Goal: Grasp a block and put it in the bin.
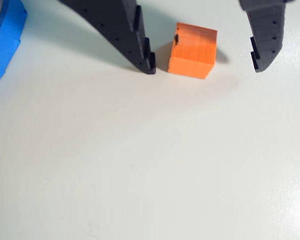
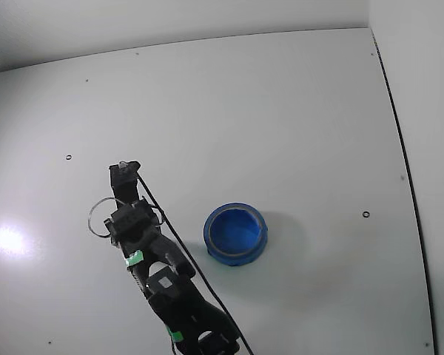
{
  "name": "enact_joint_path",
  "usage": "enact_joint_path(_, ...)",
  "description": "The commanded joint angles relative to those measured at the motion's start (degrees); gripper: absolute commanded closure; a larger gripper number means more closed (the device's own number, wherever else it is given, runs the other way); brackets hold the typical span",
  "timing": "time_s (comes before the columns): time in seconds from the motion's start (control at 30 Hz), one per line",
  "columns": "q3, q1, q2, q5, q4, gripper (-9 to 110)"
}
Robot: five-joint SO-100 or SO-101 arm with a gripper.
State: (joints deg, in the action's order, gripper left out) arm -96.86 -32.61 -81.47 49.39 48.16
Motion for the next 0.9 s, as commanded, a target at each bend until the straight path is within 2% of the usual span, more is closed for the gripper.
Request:
enact_joint_path(0.0, 4.39, 0.44, -2.11, 0.62, -0.88, 73)
enact_joint_path(0.13, 4.31, 0.53, -2.20, 0.70, -0.79, 74)
enact_joint_path(0.2, 4.31, 0.53, -2.20, 0.79, -0.79, 77)
enact_joint_path(0.37, 4.22, 0.62, -2.29, 0.00, -0.79, 103)
enact_joint_path(0.5, 4.22, 0.88, -2.37, -2.46, -0.70, 98)
enact_joint_path(0.6, 4.22, 2.99, -3.34, -5.27, -0.70, 102)
enact_joint_path(0.87, -4.83, 12.66, -24.52, -18.11, -1.41, 101)
